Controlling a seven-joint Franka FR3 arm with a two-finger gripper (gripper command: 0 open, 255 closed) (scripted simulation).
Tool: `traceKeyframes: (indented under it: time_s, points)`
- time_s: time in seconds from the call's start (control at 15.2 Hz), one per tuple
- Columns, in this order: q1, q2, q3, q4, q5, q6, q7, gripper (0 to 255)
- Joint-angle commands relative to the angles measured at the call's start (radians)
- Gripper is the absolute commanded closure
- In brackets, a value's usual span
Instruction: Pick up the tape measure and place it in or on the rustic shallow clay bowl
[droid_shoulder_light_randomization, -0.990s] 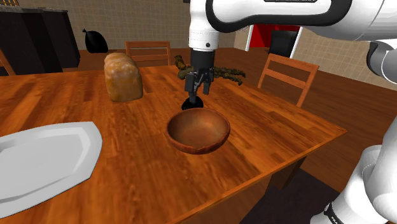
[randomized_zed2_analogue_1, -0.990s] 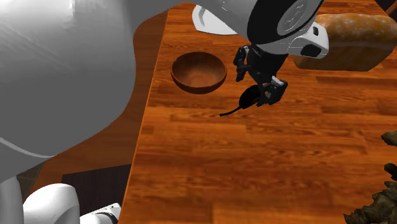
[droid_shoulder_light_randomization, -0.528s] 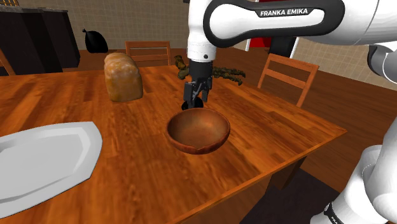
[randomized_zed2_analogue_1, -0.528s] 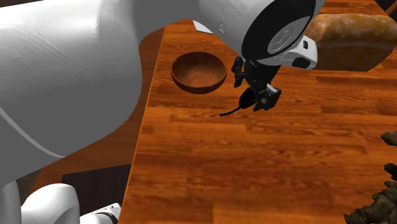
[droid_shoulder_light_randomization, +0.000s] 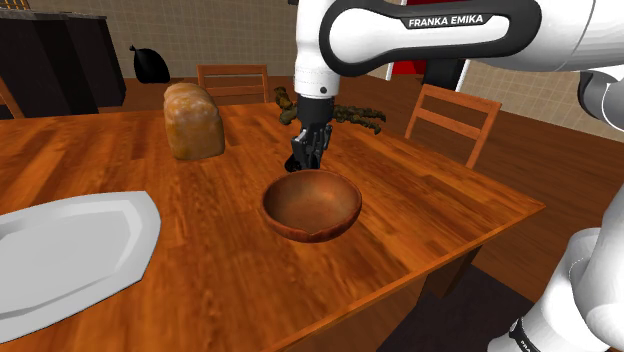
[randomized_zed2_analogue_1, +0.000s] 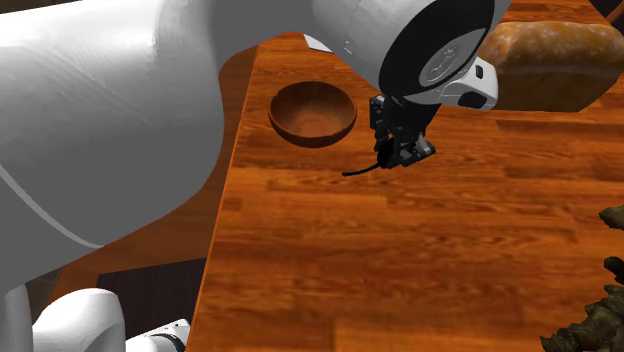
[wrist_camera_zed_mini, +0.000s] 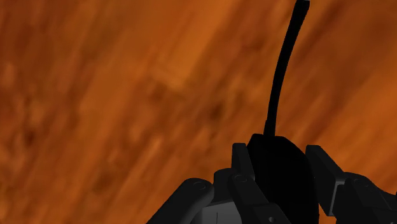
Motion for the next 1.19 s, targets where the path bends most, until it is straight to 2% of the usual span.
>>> traceKeyframes:
  time_s: [0.0,0.46,1.12]
  points:
    - [0.000,0.000,0.000,-0.001,0.000,-0.001,0.000,255]
    - [0.000,0.000,0.000,-0.001,0.000,0.000,0.000,255]
    - [0.006,0.030,0.003,0.173,-0.008,-0.145,0.007,255]
